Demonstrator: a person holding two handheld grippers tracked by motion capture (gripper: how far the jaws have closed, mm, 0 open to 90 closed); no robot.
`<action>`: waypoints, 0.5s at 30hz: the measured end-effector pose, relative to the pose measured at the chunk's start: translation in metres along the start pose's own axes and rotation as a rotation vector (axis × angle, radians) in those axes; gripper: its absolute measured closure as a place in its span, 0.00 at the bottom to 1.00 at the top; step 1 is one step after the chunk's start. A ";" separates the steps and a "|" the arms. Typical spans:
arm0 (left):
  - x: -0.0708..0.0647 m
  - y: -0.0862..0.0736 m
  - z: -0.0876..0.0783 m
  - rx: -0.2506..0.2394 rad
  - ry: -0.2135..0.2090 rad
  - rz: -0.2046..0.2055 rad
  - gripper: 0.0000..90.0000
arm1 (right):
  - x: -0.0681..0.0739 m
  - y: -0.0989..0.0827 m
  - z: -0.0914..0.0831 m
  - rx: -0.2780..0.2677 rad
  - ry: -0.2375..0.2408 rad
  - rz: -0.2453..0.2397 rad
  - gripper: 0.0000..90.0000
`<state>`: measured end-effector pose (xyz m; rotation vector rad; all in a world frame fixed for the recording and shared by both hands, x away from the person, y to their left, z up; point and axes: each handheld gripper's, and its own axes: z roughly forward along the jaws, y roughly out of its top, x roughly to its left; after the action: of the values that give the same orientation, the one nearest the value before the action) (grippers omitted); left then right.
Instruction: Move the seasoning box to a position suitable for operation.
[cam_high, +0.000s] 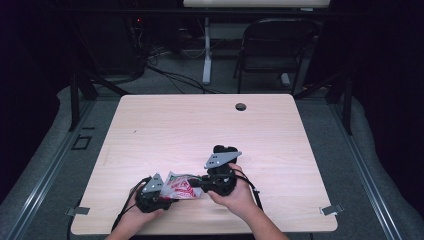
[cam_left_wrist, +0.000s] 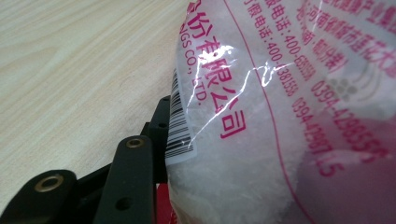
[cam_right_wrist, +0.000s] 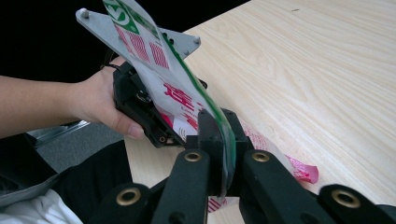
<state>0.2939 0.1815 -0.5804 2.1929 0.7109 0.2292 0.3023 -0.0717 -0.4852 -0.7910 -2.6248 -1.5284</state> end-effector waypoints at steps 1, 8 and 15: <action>0.000 0.001 -0.001 0.002 0.011 0.004 0.66 | 0.000 0.001 0.000 0.003 -0.003 -0.002 1.00; -0.002 0.013 -0.008 0.002 0.085 0.047 0.67 | 0.002 0.008 -0.007 0.003 -0.030 -0.015 1.00; 0.000 0.027 -0.012 -0.001 0.136 0.082 0.68 | -0.001 0.018 -0.014 0.005 -0.050 -0.011 1.00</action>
<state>0.3006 0.1754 -0.5519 2.2233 0.6956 0.4239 0.3076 -0.0758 -0.4633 -0.8265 -2.6711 -1.5241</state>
